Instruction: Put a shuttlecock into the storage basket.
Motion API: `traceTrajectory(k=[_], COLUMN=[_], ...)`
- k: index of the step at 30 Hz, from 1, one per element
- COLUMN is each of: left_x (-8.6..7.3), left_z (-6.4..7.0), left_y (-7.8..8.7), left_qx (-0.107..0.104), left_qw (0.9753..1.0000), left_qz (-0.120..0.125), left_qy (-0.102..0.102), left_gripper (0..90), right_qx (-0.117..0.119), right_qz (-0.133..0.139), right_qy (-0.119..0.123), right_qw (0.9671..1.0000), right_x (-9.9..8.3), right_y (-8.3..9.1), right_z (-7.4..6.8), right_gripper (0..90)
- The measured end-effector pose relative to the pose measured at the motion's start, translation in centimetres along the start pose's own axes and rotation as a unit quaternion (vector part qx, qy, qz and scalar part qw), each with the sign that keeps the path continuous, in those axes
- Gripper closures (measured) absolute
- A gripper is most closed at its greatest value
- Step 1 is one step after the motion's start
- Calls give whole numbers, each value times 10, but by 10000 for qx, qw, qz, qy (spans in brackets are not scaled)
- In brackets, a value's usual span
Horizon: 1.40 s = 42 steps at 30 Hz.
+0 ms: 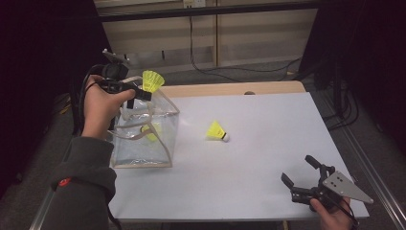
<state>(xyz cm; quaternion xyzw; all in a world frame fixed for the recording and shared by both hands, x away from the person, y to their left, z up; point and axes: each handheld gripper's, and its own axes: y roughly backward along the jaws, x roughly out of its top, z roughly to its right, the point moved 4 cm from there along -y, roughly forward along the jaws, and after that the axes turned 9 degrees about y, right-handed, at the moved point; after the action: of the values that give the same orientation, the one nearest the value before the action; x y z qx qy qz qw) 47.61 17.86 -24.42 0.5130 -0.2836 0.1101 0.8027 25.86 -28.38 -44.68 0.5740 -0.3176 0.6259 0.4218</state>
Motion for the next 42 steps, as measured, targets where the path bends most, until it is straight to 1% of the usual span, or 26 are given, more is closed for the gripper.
traceTrajectory(k=[1,6,10,21,23,26,29,35,42], left_x=[0,0,0,-1,-2,-2,-4,-6,-8], left_z=[-1,-4,-6,-14,-15,-18,-22,-28,-33], left_y=[0,0,2,3,2,2,1,1,1], left_qx=[7,37,67,163,169,198,234,296,360], left_qw=[10000,10000,10000,9996,9996,9994,9993,9986,9983], left_qz=[-39,11,7,143,125,176,154,228,232], left_qy=[-28,43,43,191,205,233,260,368,403], left_gripper=[648,647,648,647,647,647,647,647,646], right_qx=[-10,-6,-4,-5,-4,-4,-3,4,1], right_qz=[-11,-3,-1,-8,-1,0,-6,-4,-12], right_qy=[5,-14,4,-12,-11,-17,-7,3,-1], right_qw=[10000,10000,10000,10000,10000,10000,10000,10000,10000], right_x=[0,0,0,0,0,0,0,0,0], right_y=[0,0,0,0,0,0,0,0,0], right_z=[0,0,0,0,0,0,0,0,0], right_gripper=[10,10,11,10,10,10,10,10,10])
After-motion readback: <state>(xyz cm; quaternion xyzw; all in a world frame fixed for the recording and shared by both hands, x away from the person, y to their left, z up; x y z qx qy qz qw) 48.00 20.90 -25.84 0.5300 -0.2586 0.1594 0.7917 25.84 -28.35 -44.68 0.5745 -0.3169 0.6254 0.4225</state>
